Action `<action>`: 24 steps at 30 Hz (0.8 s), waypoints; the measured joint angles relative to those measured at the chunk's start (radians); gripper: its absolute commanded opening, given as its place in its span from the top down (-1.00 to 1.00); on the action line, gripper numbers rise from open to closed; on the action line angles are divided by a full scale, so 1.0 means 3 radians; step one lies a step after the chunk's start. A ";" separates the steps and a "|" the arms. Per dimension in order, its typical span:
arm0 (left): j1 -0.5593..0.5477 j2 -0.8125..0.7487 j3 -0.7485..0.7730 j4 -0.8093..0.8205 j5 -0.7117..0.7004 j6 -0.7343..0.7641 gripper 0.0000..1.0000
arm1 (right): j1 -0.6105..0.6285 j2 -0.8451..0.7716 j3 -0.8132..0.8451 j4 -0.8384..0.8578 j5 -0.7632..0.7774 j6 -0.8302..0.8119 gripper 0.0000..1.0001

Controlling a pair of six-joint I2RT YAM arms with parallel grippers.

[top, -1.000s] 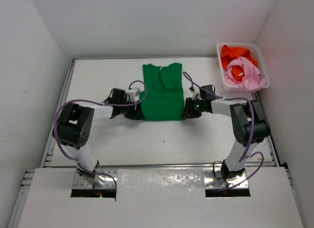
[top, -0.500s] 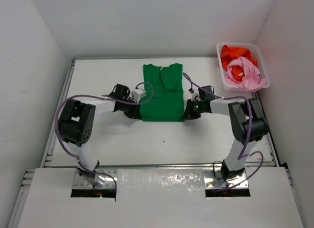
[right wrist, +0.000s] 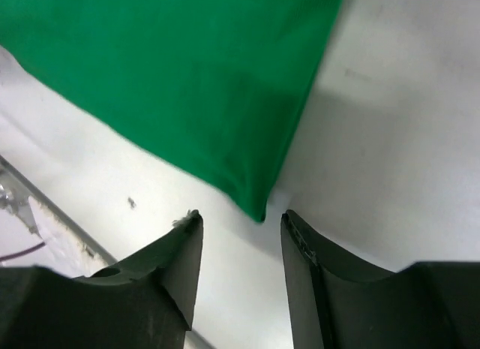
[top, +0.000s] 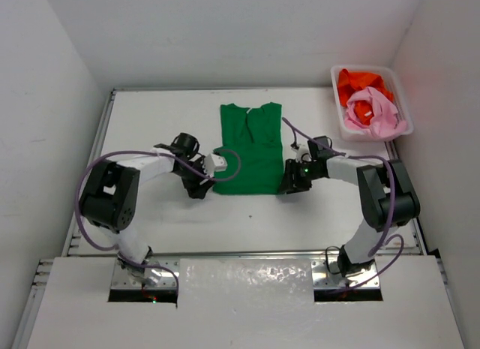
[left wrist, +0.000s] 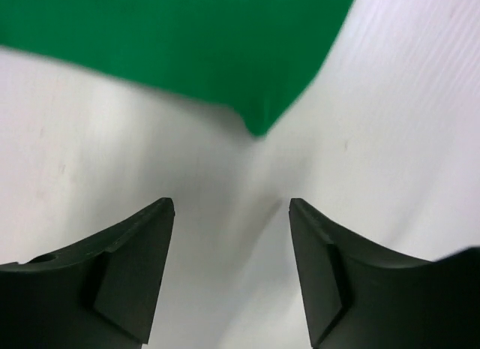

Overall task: Fold and stack the t-shirts
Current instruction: Grab one side of the 2/3 rectangular tshirt with both arms

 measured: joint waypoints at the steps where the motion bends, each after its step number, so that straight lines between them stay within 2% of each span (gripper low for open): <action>1: 0.0011 -0.0078 -0.0052 -0.0029 -0.0081 0.0120 -0.28 | 0.0000 -0.0046 0.0000 -0.0064 0.0027 -0.0028 0.09; 6: -0.0090 -0.0638 -0.0369 0.0085 -0.0395 0.0903 -0.34 | -0.0003 -0.0127 -0.0008 -0.0276 0.0089 0.0013 0.08; 10: -0.0697 -0.1082 -0.0777 0.0575 -0.0561 0.1297 -0.37 | 0.0001 -0.0125 -0.0095 -0.0212 0.0079 0.0184 0.09; 13: -0.0999 -0.0987 -0.0902 0.0832 -0.0548 0.1446 -0.37 | 0.0001 -0.0086 -0.0107 -0.0113 0.0025 0.0327 0.14; 20: -0.0998 -0.0496 -0.0843 0.1406 -0.0793 0.1548 -0.34 | 0.0001 0.0053 -0.0074 0.0090 -0.0085 0.0552 0.28; 24: -0.0999 -0.0401 -0.0815 0.1586 -0.0889 0.1568 -0.14 | 0.0001 0.0130 -0.0042 0.0160 -0.0112 0.0607 0.51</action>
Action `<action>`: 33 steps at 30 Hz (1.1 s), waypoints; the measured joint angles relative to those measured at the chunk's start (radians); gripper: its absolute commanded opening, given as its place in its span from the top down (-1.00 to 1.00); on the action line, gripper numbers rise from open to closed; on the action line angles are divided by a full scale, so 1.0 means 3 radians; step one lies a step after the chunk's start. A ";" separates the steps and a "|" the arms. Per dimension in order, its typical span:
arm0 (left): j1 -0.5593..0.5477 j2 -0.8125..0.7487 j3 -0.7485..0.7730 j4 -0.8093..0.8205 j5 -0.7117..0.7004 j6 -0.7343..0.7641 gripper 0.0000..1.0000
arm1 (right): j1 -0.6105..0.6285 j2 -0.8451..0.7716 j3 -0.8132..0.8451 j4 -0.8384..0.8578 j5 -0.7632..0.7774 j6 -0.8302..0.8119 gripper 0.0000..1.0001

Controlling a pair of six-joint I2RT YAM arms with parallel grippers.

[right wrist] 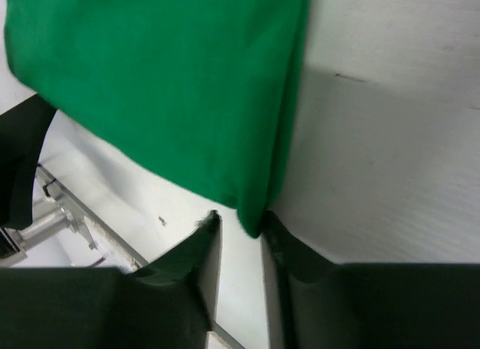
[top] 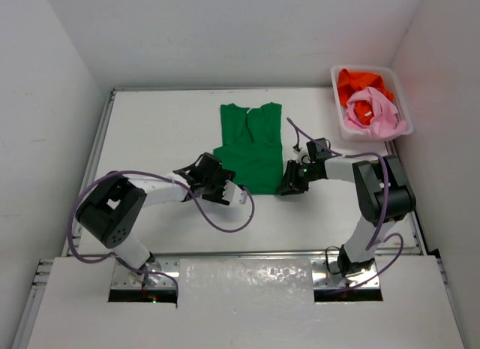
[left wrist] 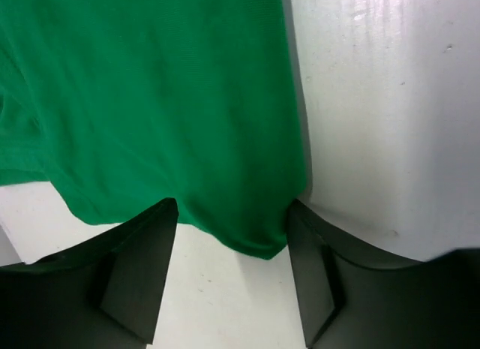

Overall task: Fold and stack the t-shirts
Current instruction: Grab one side of the 2/3 rectangular tshirt with both arms, then fold the long partially folded tshirt into a neat square

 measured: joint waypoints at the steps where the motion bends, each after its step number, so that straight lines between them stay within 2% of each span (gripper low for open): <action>1: -0.0004 0.0018 0.0000 0.0034 -0.0015 0.0000 0.11 | 0.0000 0.0010 0.0000 0.0009 0.0004 0.0008 0.68; 3: -0.0009 0.0058 0.0000 0.0056 -0.0036 -0.0020 0.36 | 0.0000 0.0041 0.0000 0.0031 0.0029 0.0024 0.80; 4: -0.0009 0.0084 0.0000 0.0064 -0.0039 -0.0015 0.62 | 0.0000 0.0061 0.0000 0.0045 0.0027 0.0036 0.92; 5: -0.0009 0.0102 0.0001 0.0086 -0.0043 -0.0031 0.78 | 0.0000 0.0074 0.0000 0.0056 0.0022 0.0048 1.00; 6: -0.0009 0.0108 0.0001 0.0090 -0.0037 -0.0051 0.96 | 0.0000 0.0079 0.0000 0.0069 0.0019 0.0057 1.00; 7: -0.0009 0.0120 0.0001 0.0089 -0.0029 -0.0094 1.00 | 0.0000 0.0083 0.0000 0.0078 0.0019 0.0065 1.00; 14: -0.0009 0.0127 0.0065 -0.0032 -0.0013 -0.0187 1.00 | 0.0001 0.0047 -0.0013 0.0085 0.0043 0.0031 1.00; 18: -0.0022 -0.0060 0.0062 -0.0295 0.0061 -0.0174 1.00 | 0.0048 -0.0205 -0.0142 -0.0046 0.0183 -0.0136 1.00; 25: -0.0296 -0.0783 -0.0029 -0.0932 0.0239 -0.0295 1.00 | 0.0407 -0.1062 -0.0506 -0.0505 0.0329 -0.0299 1.00; 33: -0.0669 -0.1500 0.0004 -0.1948 0.0617 -0.0748 1.00 | 0.0829 -0.2104 -0.0635 -0.1334 0.0390 -0.0257 1.00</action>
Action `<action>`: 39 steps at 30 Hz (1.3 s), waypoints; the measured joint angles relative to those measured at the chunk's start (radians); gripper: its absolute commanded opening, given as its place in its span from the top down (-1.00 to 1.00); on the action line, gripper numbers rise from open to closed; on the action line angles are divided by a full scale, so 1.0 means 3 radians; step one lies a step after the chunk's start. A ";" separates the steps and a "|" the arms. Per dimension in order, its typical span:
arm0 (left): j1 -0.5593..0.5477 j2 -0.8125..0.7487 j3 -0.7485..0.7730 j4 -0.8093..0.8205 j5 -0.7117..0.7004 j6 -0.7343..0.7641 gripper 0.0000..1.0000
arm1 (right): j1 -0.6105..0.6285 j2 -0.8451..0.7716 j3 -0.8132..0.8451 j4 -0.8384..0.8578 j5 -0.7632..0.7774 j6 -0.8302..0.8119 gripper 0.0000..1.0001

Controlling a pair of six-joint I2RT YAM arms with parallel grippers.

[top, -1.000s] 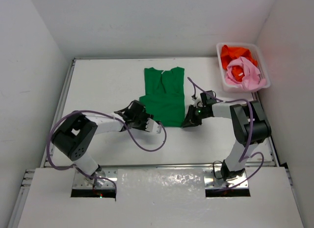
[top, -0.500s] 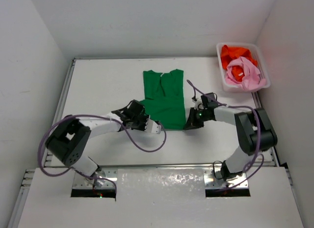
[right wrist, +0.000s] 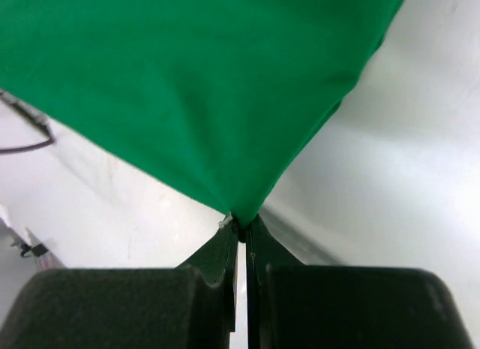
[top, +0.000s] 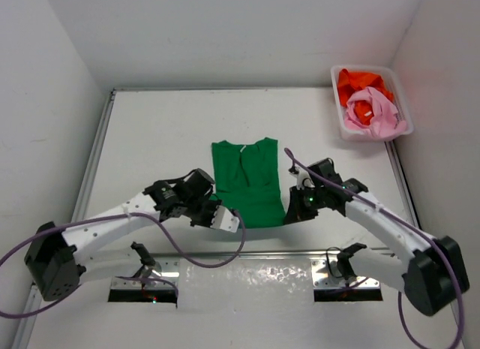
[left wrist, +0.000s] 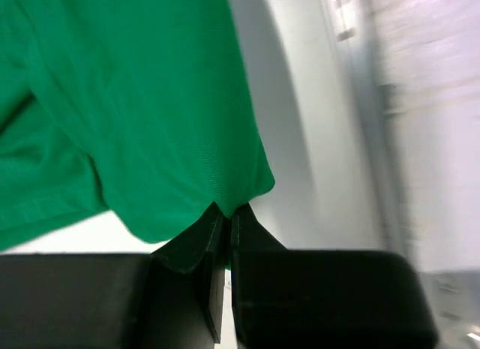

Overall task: Fold and stack the t-shirts
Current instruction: Fold the long partially folded tshirt into a neat square

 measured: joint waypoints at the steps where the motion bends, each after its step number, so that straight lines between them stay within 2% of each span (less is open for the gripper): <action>1: -0.0017 -0.0099 0.0032 -0.0135 0.0098 -0.0066 1.00 | 0.0022 -0.0144 0.0029 -0.0135 0.0008 0.0029 1.00; 5: -0.0023 -0.0407 0.0313 -0.0506 0.0426 -0.0398 1.00 | 0.0084 -0.0498 0.0388 -0.0604 0.0057 0.0102 1.00; 10: 0.0048 -0.0500 0.0717 -0.0502 0.0573 -0.0973 1.00 | 0.0089 -0.0432 0.0987 -0.0787 0.0099 0.0125 1.00; 12: 0.0304 -0.0418 0.0810 -0.0492 0.0729 -0.1116 1.00 | 0.0072 -0.0270 0.1160 -0.0821 0.0145 0.0094 1.00; 14: 0.0782 -0.0229 0.0924 -0.0491 0.0893 -0.1207 1.00 | 0.0019 -0.0036 0.1316 -0.0805 0.0168 0.0038 1.00; 17: 0.1308 0.0141 0.1072 -0.0432 0.0949 -0.1233 1.00 | -0.0127 0.0268 0.1417 -0.0740 0.0170 -0.0027 1.00; 24: 0.1790 0.0680 0.1129 -0.0315 0.1191 -0.1193 1.00 | -0.0303 0.0945 0.1678 -0.0422 0.0136 -0.0117 1.00; 31: 0.1937 0.0999 0.1306 -0.0327 0.1361 -0.1118 1.00 | -0.0354 0.1199 0.1841 -0.0271 0.0084 -0.0182 1.00; 35: 0.1935 0.0898 0.1306 -0.0384 0.1592 -0.1027 1.00 | -0.0354 0.1125 0.1835 -0.0336 0.0086 -0.0229 1.00; 39: 0.1935 0.0641 0.1108 -0.0340 0.1898 -0.1017 1.00 | -0.0352 0.0799 0.1713 -0.0446 0.0084 -0.0230 1.00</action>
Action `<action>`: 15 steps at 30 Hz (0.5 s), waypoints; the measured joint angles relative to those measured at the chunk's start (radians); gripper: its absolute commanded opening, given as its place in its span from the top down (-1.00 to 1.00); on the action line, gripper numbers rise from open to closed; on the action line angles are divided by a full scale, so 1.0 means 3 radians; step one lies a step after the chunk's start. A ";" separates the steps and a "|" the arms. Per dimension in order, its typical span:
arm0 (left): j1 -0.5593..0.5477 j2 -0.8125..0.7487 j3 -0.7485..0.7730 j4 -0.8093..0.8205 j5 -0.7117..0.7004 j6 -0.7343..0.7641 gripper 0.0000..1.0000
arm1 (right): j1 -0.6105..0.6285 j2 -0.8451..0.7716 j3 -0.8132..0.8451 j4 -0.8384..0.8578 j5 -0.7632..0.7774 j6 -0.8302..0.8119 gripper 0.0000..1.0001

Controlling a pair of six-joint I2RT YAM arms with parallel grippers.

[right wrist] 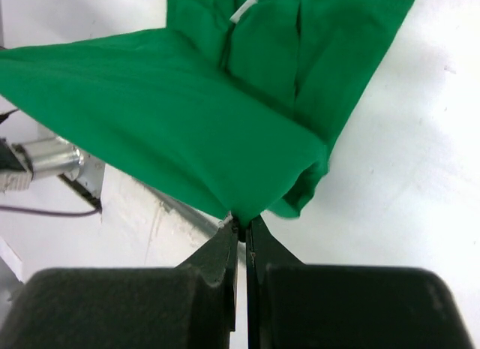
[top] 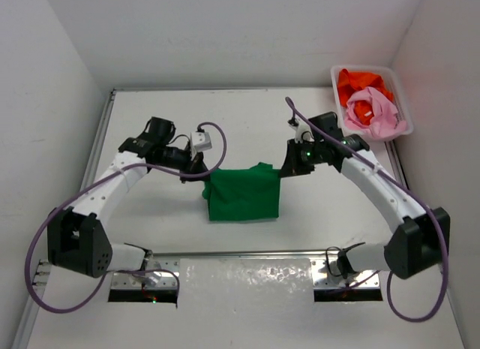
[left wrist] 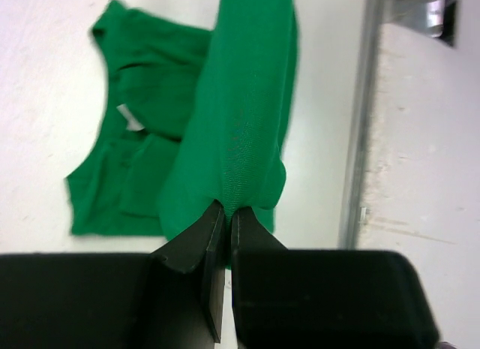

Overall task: Fold and stack the t-shirts
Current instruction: Fold the long partially folded tshirt into a neat square

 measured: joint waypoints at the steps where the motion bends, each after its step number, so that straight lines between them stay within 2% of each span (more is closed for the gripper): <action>1: 0.0000 -0.0050 -0.0043 -0.0003 0.0071 0.0010 1.00 | 0.0004 -0.0106 -0.0039 -0.0037 -0.0001 -0.0001 1.00; 10: 0.0000 -0.0159 -0.0340 -0.0174 0.0654 0.0251 1.00 | 0.0031 -0.0638 -0.0220 -0.0259 -0.0004 0.0009 1.00; 15: 0.0034 -0.0140 -0.0582 0.0141 0.0849 -0.0123 1.00 | 0.0031 -0.0529 -0.0318 -0.0224 -0.0011 0.0029 1.00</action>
